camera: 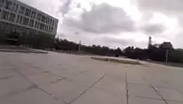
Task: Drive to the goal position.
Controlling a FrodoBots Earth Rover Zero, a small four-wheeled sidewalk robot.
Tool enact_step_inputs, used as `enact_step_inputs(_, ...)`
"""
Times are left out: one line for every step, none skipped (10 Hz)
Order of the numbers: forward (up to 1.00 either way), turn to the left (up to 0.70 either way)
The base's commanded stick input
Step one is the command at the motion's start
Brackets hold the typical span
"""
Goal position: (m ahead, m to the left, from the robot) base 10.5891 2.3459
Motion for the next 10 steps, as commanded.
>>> enact_step_inputs(0.7, 0.0)
enact_step_inputs(0.7, 0.03)
enact_step_inputs(0.7, 0.31)
enact_step_inputs(0.7, 0.1)
enact_step_inputs(0.7, 0.0)
enact_step_inputs(0.7, 0.0)
enact_step_inputs(0.7, 0.0)
enact_step_inputs(0.7, 0.0)
enact_step_inputs(0.7, -0.1)
enact_step_inputs(0.7, -0.12)
